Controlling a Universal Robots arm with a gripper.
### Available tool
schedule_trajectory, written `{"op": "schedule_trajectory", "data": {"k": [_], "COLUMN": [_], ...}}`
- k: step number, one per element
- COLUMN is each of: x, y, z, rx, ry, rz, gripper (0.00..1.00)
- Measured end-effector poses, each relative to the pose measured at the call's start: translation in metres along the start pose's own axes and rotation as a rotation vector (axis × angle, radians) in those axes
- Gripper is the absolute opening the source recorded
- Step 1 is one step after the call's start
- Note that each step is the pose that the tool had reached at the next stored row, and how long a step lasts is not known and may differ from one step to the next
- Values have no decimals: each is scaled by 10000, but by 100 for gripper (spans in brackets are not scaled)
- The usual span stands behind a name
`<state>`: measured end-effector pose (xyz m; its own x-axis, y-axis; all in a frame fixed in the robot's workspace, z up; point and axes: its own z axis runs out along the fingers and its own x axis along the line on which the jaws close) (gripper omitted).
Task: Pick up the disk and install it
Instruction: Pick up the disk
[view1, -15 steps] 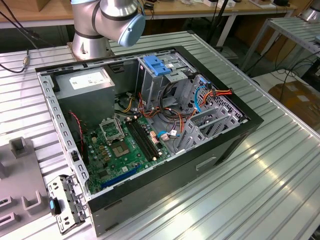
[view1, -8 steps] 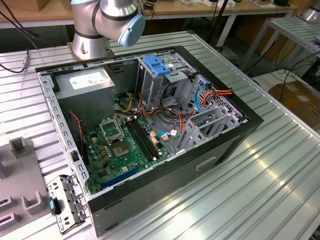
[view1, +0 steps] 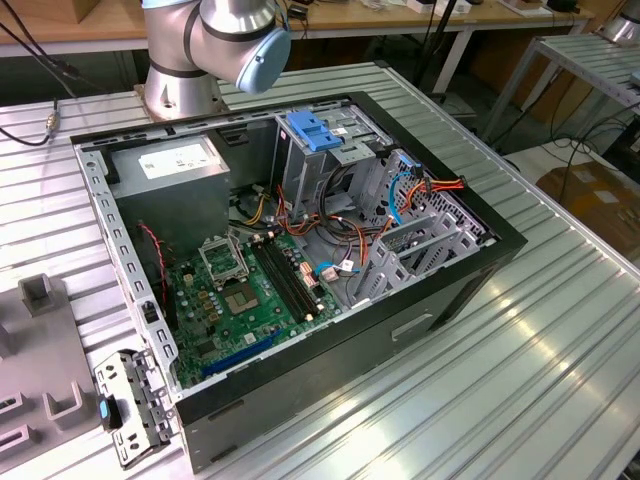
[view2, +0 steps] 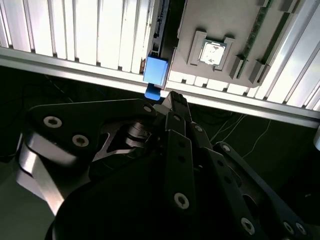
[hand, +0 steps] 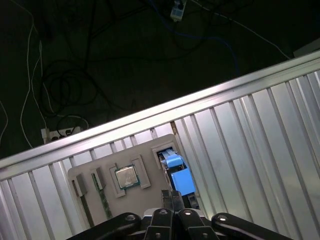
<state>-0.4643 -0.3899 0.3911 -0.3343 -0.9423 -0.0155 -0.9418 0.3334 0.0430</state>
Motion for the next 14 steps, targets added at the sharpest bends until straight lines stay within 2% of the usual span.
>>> {"op": "schedule_trajectory", "data": {"k": [6, 9, 14], "x": [0, 0, 0], "y": [0, 0, 0], "z": [0, 0, 2], "rx": [0, -3, -23], "ry": [0, 8, 64], "rz": [-6, -197, -1486], "gripper": [11, 11, 11]}}
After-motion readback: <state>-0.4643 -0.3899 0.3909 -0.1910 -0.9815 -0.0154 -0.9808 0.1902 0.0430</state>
